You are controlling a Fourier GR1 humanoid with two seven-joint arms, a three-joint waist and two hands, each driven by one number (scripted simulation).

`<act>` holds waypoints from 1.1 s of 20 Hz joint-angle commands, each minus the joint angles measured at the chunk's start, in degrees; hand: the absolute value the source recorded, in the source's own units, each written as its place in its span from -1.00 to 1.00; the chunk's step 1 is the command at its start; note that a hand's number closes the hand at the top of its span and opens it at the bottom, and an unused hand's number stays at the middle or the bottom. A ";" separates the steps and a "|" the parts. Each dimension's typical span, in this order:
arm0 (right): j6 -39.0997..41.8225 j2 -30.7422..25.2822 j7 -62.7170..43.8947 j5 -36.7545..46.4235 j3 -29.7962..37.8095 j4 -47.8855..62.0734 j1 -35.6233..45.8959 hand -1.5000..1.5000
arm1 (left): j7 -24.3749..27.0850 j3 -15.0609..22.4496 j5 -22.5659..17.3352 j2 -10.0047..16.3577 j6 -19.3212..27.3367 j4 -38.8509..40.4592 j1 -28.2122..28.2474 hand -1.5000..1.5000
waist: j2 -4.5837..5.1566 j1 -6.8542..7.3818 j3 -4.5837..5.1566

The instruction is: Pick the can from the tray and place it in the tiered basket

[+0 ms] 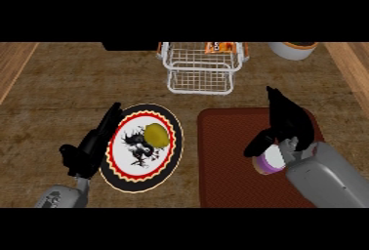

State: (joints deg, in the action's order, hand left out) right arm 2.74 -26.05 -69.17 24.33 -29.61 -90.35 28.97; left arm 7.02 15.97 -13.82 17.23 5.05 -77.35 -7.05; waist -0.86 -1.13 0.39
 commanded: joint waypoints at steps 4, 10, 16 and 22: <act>5.40 1.65 -16.00 6.80 0.63 -1.11 -0.12 -1.00 | 0.08 0.35 0.64 -1.01 0.54 -0.80 0.85 0.00 | -0.02 0.02 -0.13; 7.85 5.97 -16.05 8.38 1.71 2.77 -3.87 -1.00 | 0.97 -1.17 0.17 -0.51 -0.89 2.04 -0.62 0.00 | 0.40 -0.19 -0.10; 7.62 7.37 -16.06 10.94 5.08 -0.35 -7.88 -1.00 | 0.22 -0.70 1.50 -1.27 0.11 0.23 0.61 0.00 | 0.54 0.50 -0.31; 6.82 10.95 -16.06 17.46 5.03 -2.20 -14.52 -1.00 | 0.04 -2.03 0.67 -0.98 -1.44 0.47 -0.80 0.00 | 0.45 0.03 -0.27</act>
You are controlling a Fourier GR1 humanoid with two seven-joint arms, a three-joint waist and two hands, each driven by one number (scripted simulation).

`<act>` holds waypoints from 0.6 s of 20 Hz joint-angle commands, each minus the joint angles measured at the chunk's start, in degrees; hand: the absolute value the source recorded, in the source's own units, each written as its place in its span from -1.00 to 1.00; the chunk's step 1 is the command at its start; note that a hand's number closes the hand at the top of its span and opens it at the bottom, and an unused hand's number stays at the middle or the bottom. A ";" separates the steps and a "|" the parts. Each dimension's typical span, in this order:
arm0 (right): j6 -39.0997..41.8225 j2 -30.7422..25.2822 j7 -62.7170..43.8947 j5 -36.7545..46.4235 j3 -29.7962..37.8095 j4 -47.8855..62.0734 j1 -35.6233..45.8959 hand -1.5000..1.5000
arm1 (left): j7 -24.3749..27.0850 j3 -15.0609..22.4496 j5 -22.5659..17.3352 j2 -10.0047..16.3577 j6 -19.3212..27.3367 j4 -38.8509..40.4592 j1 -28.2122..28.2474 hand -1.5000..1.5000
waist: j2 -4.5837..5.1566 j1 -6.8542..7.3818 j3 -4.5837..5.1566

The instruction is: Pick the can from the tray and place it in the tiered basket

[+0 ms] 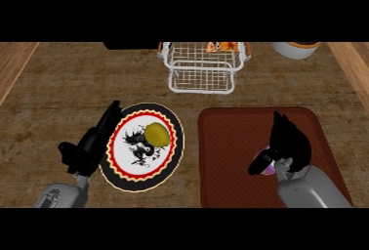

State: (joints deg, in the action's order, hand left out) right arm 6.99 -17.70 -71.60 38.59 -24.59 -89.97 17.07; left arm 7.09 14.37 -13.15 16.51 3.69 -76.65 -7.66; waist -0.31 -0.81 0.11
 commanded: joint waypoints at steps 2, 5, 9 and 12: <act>2.69 1.46 -12.38 1.90 2.98 -0.38 -1.73 -1.00 | 1.94 1.62 1.70 -2.32 0.62 1.04 1.89 0.00 | 0.20 0.35 -0.03; 4.16 4.76 -13.61 4.15 2.72 -1.22 -1.96 -1.00 | -0.41 -0.73 -0.16 -0.31 -1.32 -0.81 0.05 0.00 | 0.15 0.61 -0.04; 5.87 4.86 -12.32 4.60 4.79 -3.13 -3.51 -1.00 | -1.10 -1.29 0.68 -0.54 -1.35 0.46 -1.15 0.00 | 0.22 0.44 -0.05; 2.95 4.65 -6.76 6.94 4.28 -1.80 -10.21 -1.00 | 0.23 -2.02 0.87 -0.63 -1.94 0.99 -0.57 0.00 | 0.25 0.34 -0.07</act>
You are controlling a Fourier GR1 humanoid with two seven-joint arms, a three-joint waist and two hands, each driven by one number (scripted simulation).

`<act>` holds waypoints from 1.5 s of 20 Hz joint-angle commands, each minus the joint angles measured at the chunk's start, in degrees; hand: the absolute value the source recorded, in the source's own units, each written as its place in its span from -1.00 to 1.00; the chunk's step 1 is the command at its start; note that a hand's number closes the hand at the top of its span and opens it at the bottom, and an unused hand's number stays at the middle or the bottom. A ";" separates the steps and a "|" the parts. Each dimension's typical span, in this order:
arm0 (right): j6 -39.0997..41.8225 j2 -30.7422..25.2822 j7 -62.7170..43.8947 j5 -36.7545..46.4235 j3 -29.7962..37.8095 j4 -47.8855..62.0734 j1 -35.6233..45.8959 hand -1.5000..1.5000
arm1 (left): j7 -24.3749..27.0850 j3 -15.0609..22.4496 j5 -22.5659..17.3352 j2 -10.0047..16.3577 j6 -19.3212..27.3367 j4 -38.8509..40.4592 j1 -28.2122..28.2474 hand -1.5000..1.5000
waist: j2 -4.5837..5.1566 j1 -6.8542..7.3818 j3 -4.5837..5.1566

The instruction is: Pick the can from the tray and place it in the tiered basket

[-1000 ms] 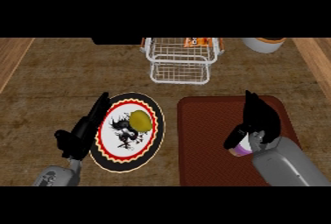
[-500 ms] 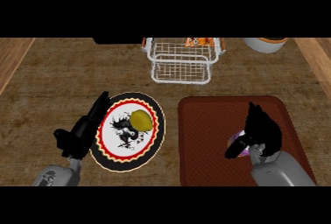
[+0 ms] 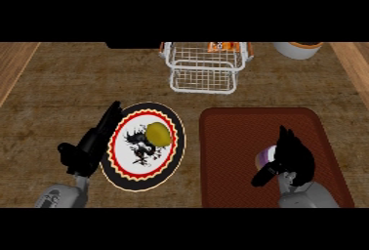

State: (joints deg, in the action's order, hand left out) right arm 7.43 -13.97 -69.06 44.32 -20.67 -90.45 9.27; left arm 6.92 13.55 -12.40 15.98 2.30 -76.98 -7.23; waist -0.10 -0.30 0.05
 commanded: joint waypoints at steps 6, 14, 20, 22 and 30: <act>-0.71 6.14 -5.04 5.58 2.24 3.87 -1.88 -1.00 | 2.88 -0.93 1.86 -2.18 -1.20 4.00 0.00 0.00 | 0.13 0.10 -0.02; -1.17 6.92 4.68 10.07 7.13 2.64 1.03 1.00 | -2.76 -2.46 5.04 -4.26 -1.47 -1.20 -1.12 0.00 | 0.06 0.30 -0.04; -4.22 7.56 10.59 13.63 9.54 6.78 1.62 1.00 | -1.00 -4.92 5.84 -5.78 -3.86 -0.64 0.01 0.00 | 0.08 0.37 -0.05; -1.98 8.36 8.50 15.56 7.88 3.45 0.35 1.00 | -3.74 -4.89 7.42 -6.51 -2.66 -0.72 -1.40 0.00 | 0.06 0.31 -0.05; 3.03 -15.56 46.28 3.56 15.64 10.30 3.10 1.00 | -0.82 -5.15 6.19 -4.94 -4.65 -0.81 0.64 0.00 | 0.53 0.80 -0.31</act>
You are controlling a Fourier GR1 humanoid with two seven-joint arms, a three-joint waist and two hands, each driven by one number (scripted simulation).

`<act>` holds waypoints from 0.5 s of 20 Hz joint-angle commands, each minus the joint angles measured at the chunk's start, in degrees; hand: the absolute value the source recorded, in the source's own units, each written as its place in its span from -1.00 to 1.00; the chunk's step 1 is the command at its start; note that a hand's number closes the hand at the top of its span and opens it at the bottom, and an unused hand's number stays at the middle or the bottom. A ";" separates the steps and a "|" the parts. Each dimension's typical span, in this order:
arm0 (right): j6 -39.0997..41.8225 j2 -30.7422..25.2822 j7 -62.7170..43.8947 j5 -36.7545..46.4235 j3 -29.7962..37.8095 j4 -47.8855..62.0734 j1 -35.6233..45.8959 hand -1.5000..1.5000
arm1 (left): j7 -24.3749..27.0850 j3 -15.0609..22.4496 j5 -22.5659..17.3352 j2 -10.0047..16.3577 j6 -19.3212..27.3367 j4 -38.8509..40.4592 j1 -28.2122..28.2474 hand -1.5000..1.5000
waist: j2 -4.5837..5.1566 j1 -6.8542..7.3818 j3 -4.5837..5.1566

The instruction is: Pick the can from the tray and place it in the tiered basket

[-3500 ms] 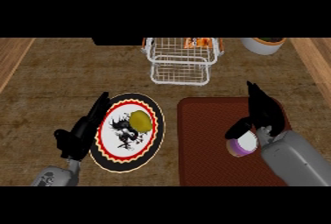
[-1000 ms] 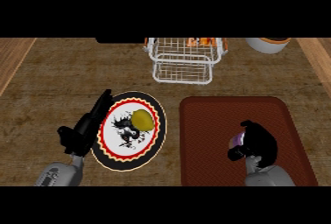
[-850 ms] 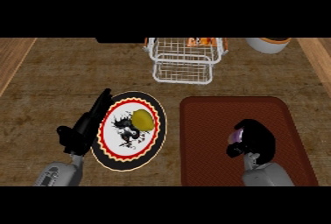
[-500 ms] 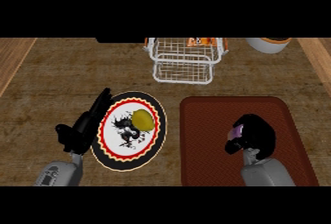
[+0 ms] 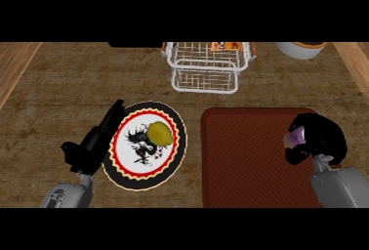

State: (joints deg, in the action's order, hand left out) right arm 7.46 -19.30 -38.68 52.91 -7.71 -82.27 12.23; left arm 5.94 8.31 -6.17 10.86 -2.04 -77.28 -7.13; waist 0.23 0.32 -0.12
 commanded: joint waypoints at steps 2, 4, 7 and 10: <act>1.93 -13.91 23.66 -7.78 6.62 5.46 3.86 1.00 | -1.36 -0.56 -0.48 0.61 -0.86 0.23 -1.54 0.00 | 0.26 0.24 -0.07; -1.66 -11.27 30.00 -14.18 11.15 7.09 4.21 1.00 | 0.78 -0.39 0.25 0.94 -0.98 0.42 0.41 0.00 | 0.13 0.30 -0.09; 2.51 -7.56 31.14 -22.91 14.72 4.45 8.64 1.00 | 0.58 0.76 1.23 -1.58 0.85 1.45 -0.08 0.00 | -0.19 -0.31 0.02; 1.99 -9.81 38.13 -26.53 19.16 8.89 13.20 1.00 | -0.41 0.05 0.51 0.07 -0.68 -0.51 -0.26 0.00 | -0.10 0.55 0.03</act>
State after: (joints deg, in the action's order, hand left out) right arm 8.80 -28.78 -7.10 32.53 7.04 -75.43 20.81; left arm 5.68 8.33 -5.79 10.45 -2.11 -77.02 -7.52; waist 0.22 0.53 -0.15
